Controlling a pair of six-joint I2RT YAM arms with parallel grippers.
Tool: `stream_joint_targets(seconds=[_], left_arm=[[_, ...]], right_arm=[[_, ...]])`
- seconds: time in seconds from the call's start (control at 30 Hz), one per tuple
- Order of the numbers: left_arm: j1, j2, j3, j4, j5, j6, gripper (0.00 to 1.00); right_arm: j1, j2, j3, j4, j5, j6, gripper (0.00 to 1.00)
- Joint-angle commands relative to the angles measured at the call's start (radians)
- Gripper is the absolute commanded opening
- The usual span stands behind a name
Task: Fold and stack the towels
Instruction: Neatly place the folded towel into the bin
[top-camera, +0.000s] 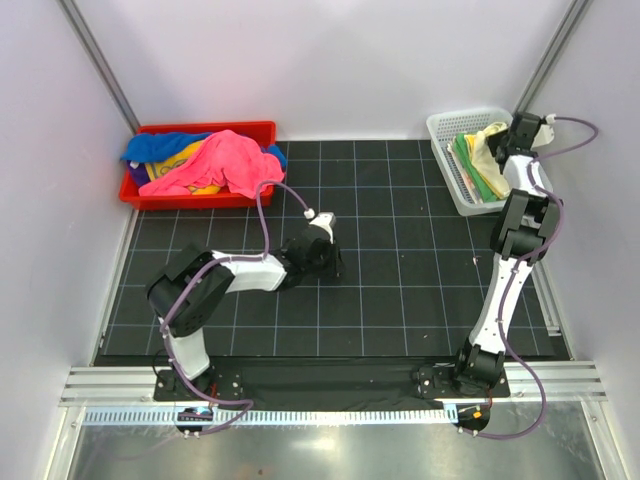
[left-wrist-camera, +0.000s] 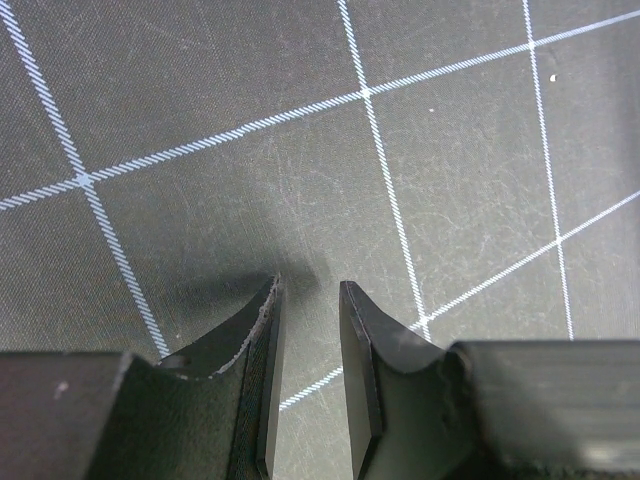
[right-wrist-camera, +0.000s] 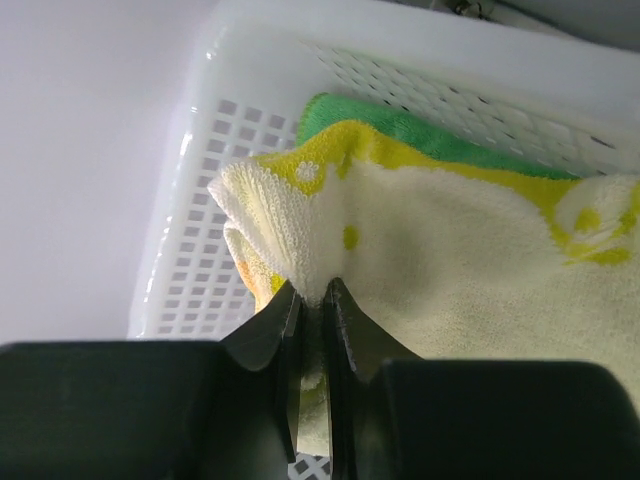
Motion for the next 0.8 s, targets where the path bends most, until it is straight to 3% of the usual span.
stream_joint_targets(seconds=[0.0,0.1,0.2,0.3,0.77], left_arm=[[-0.001,0.011,0.046,0.003,-0.022,0.031,0.32],[-0.003,0.020,0.052,0.002,-0.013,0.031,0.32],[-0.003,0.025,0.053,0.002,-0.011,0.032,0.32],[-0.003,0.026,0.053,0.000,-0.011,0.032,0.32],[-0.003,-0.006,0.059,-0.003,-0.006,0.028,0.32]], right_arm=[[0.011,0.001,0.070,0.056,-0.010,0.032,0.16],[0.012,0.018,0.073,0.068,-0.009,0.043,0.41],[0.011,0.019,0.075,0.079,-0.009,0.030,0.59],[0.012,0.012,0.076,0.079,-0.009,0.013,0.68],[0.052,-0.137,0.014,0.100,-0.053,0.016,0.72]])
